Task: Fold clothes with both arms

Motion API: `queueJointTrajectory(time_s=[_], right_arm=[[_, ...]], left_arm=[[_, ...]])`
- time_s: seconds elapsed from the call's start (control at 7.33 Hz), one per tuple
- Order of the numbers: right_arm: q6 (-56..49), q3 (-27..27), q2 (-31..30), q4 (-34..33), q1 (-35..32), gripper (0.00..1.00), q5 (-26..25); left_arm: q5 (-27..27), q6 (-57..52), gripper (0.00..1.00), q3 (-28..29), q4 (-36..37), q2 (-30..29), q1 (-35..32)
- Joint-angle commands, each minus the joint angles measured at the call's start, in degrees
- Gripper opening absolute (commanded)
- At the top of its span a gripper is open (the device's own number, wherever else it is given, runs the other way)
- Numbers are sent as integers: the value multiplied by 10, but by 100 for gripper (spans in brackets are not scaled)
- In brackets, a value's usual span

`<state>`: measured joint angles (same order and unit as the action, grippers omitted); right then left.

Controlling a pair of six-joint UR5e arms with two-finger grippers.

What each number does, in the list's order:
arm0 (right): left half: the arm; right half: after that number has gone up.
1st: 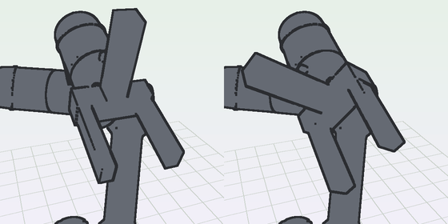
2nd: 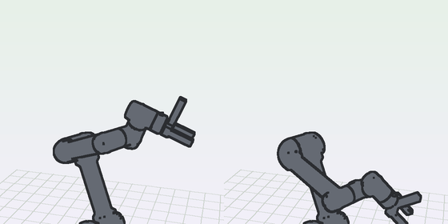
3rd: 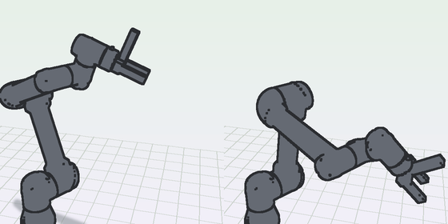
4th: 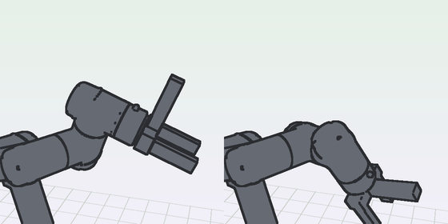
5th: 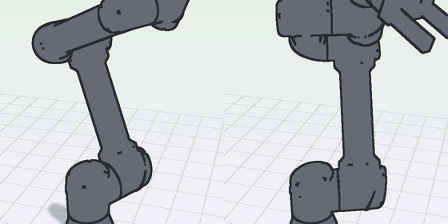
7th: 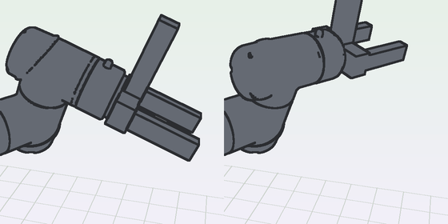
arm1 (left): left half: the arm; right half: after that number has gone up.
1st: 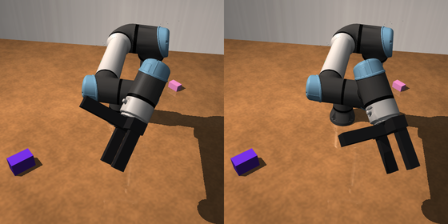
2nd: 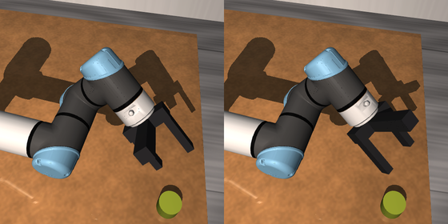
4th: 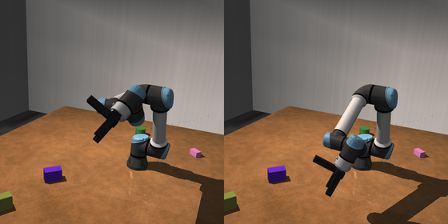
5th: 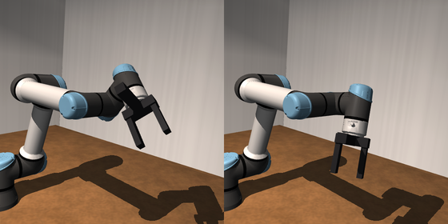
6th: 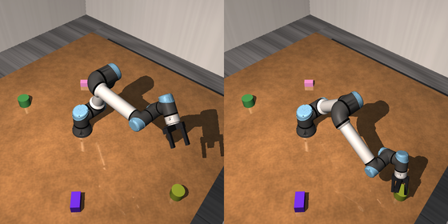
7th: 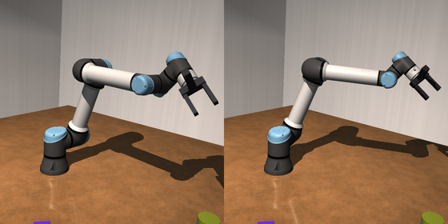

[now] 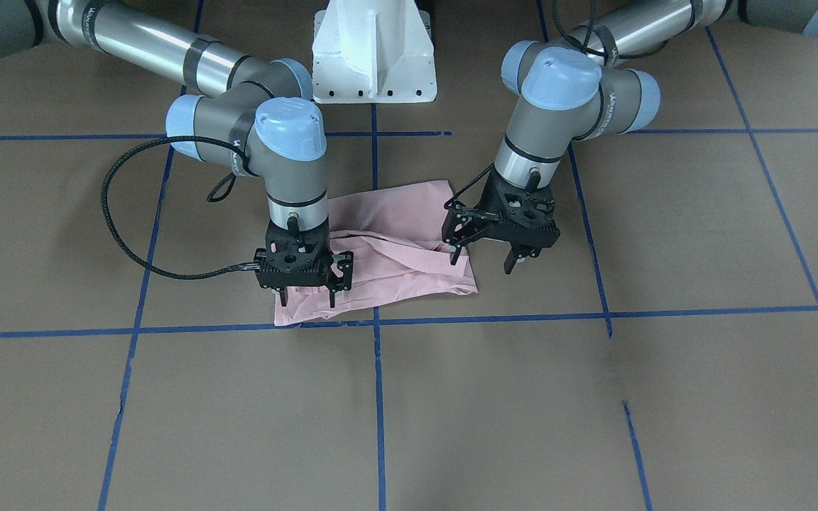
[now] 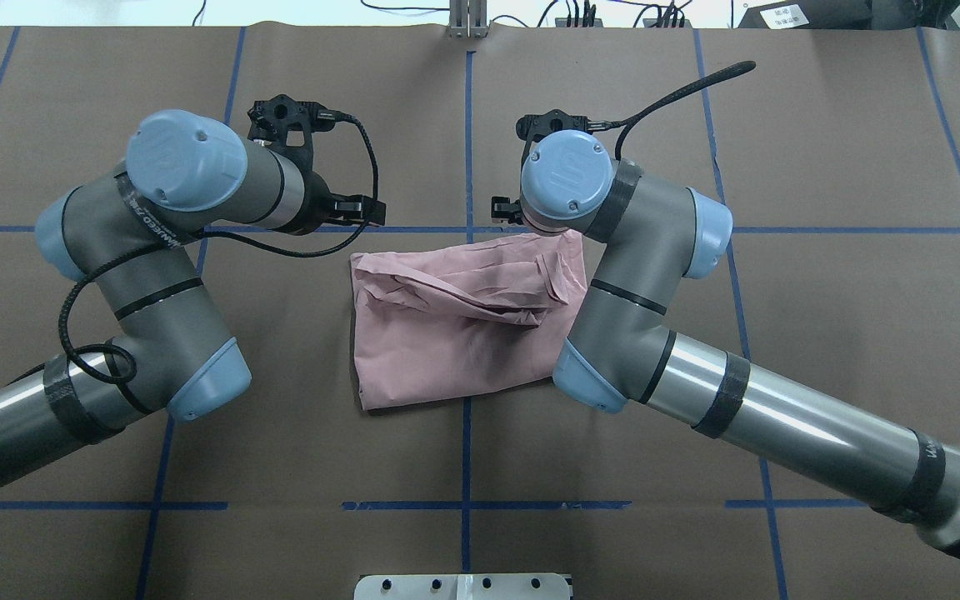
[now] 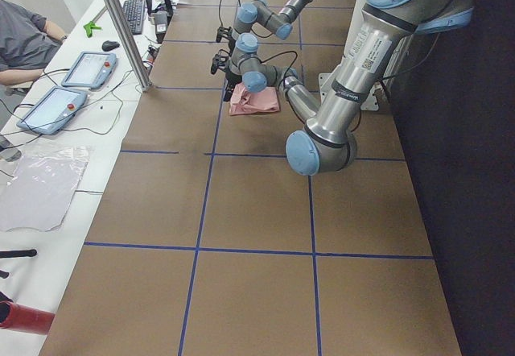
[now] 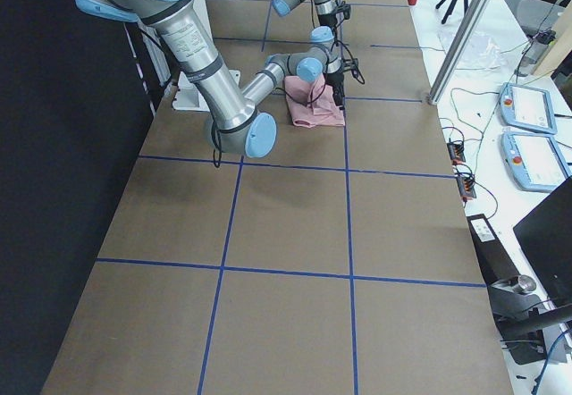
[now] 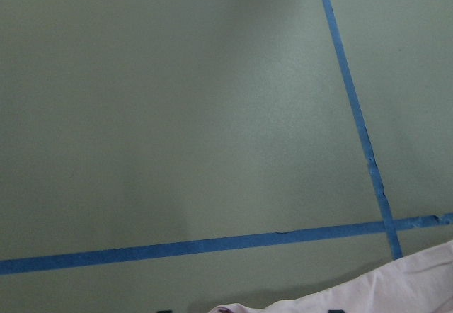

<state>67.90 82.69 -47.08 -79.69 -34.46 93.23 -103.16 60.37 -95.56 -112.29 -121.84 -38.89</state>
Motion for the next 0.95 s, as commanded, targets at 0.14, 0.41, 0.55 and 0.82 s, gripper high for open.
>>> queueJointTrajectory(time_s=[0.14,0.41,0.55,0.82], right_arm=[[-54,61,-36,-7,-42,100,71],[-196,151,-93,-92,-139,100,157],[-305,188,-129,-140,-211,100,208],[-554,191,-216,-162,-348,100,271]], left_arm=[[-13,-36,100,-80,36,37,-18],[-55,-170,100,-203,170,88,-78],[-86,-267,100,-242,212,122,-136],[-131,-503,100,-244,223,199,-277]])
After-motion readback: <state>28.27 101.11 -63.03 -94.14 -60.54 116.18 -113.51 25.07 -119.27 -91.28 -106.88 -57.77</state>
